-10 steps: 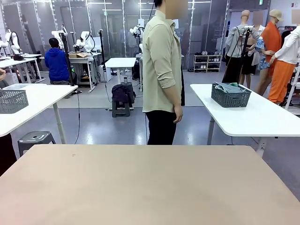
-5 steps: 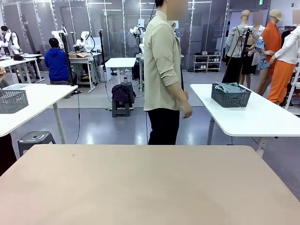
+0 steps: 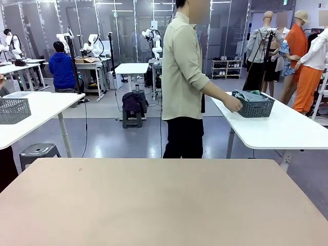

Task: Fold the towels and place them in the basket.
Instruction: When a person lays out a Towel with hook on the table, fold it in half twice.

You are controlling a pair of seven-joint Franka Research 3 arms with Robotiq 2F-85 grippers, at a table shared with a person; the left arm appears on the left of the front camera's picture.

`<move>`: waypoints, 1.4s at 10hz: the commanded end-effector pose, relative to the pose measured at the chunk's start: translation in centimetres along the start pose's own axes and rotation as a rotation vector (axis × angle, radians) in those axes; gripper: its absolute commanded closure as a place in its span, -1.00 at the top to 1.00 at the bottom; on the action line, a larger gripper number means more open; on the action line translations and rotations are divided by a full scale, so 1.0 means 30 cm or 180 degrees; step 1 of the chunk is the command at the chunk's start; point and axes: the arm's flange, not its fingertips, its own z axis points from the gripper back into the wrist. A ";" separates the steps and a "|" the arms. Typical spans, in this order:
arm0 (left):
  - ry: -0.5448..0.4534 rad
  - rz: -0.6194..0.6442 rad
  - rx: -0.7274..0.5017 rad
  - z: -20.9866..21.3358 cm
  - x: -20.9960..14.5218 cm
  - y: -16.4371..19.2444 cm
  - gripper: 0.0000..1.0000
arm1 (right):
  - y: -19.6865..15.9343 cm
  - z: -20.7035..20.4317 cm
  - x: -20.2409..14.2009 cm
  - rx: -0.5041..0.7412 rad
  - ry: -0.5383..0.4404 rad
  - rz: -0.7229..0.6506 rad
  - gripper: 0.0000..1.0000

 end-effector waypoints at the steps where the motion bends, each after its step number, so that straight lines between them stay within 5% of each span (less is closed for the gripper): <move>1: 0.0000 -0.0035 0.0338 0.050 0.037 -0.047 1.00 | 0.059 0.049 -0.017 -0.0196 0.0019 -0.0031 1.00; 7: 0.0334 -0.0199 0.1014 0.139 0.102 -0.130 1.00 | 0.190 0.153 -0.073 -0.0477 0.0023 -0.0158 1.00; 14: 0.0304 -0.0338 0.1068 0.185 0.105 -0.173 1.00 | 0.176 0.151 -0.080 -0.0485 -0.0010 -0.0124 1.00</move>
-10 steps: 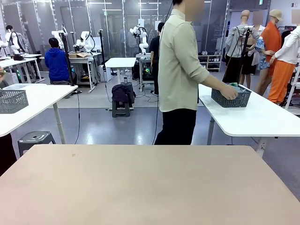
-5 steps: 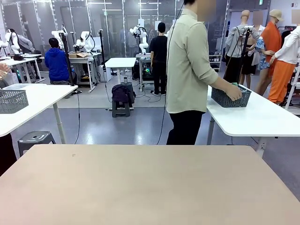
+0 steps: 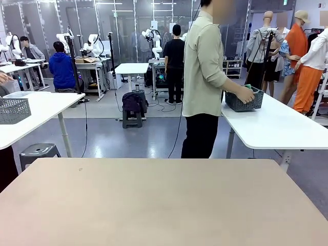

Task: Fold the towels and place them in the basket.
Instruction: When a person lays out a Towel with hook on the table, fold it in half twice.

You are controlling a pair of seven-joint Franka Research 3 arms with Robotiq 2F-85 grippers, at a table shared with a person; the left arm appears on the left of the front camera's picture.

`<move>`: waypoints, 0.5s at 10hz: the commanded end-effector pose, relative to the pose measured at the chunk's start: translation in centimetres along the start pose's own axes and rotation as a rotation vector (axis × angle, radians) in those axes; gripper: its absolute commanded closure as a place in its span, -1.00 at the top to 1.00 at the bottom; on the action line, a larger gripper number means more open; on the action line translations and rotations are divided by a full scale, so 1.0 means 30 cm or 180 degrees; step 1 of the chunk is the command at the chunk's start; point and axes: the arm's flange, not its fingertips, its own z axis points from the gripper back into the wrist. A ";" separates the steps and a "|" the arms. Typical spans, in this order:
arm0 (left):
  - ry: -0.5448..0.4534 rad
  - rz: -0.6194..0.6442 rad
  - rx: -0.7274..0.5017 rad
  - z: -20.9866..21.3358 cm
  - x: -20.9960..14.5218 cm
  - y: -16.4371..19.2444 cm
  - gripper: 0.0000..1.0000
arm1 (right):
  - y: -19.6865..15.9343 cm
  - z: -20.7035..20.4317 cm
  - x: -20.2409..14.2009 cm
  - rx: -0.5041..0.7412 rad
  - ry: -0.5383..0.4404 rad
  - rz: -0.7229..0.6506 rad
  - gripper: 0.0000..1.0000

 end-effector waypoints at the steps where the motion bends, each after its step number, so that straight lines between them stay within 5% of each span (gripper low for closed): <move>1: 0.0025 -0.0007 -0.0002 -0.009 0.005 -0.002 1.00 | -0.004 0.002 -0.001 0.0038 -0.0002 0.0013 1.00; 5: 0.0025 -0.0007 -0.0002 -0.009 0.005 -0.002 1.00 | -0.004 0.002 -0.001 0.0038 -0.0002 0.0013 1.00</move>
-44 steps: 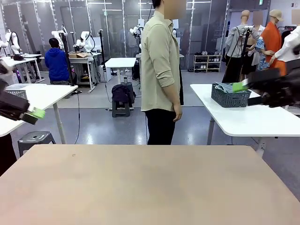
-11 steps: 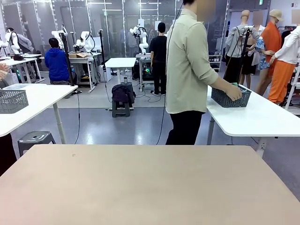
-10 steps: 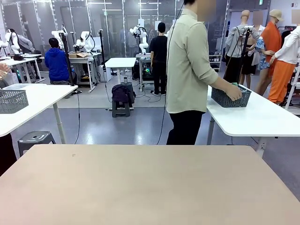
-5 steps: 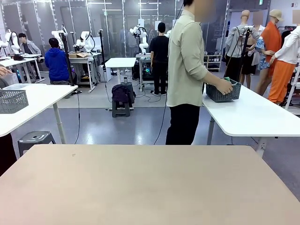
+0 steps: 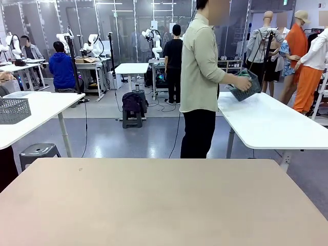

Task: Fold the towels and place them in the basket.
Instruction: When a person lays out a Towel with hook on the table, fold it in half twice.

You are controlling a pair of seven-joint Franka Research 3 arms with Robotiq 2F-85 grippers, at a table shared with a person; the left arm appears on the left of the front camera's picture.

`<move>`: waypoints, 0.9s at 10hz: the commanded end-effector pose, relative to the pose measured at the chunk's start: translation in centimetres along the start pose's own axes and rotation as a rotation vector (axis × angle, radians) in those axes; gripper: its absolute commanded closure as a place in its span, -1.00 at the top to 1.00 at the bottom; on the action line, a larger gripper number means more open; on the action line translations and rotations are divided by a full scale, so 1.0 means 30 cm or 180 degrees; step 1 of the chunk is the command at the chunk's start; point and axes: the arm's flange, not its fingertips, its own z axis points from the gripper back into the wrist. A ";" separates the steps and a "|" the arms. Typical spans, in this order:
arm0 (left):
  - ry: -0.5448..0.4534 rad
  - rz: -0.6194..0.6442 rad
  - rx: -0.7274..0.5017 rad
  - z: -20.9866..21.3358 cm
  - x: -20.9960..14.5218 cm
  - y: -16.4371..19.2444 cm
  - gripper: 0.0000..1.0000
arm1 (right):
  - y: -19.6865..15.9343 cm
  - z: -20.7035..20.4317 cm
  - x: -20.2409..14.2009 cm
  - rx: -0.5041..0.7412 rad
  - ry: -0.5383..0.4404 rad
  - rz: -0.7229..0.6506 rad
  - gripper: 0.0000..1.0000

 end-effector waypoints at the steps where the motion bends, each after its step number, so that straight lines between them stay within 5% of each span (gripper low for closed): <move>1: 0.0031 0.0041 0.0073 0.000 0.001 -0.003 1.00 | -0.001 0.000 -0.001 0.0028 -0.0003 0.0008 1.00; 9: 0.0031 0.0041 0.0073 0.000 0.001 -0.003 1.00 | -0.001 0.000 -0.001 0.0028 -0.0003 0.0008 1.00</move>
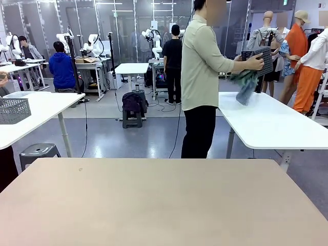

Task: Fold the towels and place them in the basket.
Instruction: When a person lays out a Towel with hook on the table, fold it in half twice.

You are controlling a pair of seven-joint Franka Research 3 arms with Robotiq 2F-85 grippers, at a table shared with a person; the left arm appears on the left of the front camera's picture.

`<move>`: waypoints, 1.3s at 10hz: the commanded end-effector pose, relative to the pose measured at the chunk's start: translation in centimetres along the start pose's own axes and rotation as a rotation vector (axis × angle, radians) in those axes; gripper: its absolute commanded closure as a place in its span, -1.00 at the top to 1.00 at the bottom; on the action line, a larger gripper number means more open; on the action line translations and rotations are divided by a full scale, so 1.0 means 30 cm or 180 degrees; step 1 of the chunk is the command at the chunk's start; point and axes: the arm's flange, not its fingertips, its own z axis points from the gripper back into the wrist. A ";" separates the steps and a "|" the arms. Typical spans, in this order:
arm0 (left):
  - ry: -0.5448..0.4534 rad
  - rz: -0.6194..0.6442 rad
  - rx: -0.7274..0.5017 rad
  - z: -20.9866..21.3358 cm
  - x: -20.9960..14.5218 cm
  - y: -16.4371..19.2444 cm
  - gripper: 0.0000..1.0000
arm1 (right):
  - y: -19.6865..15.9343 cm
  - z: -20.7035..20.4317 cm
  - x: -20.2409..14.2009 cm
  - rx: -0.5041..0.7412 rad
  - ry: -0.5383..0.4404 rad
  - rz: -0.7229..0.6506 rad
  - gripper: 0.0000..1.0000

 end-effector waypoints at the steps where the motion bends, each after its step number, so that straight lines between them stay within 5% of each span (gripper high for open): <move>1: 0.0028 0.0042 0.0074 0.000 0.001 -0.005 1.00 | -0.001 0.000 -0.001 0.0027 -0.0006 0.0005 1.00; 13: 0.0028 0.0042 0.0074 0.000 0.001 -0.005 1.00 | -0.001 0.000 -0.001 0.0027 -0.0006 0.0005 1.00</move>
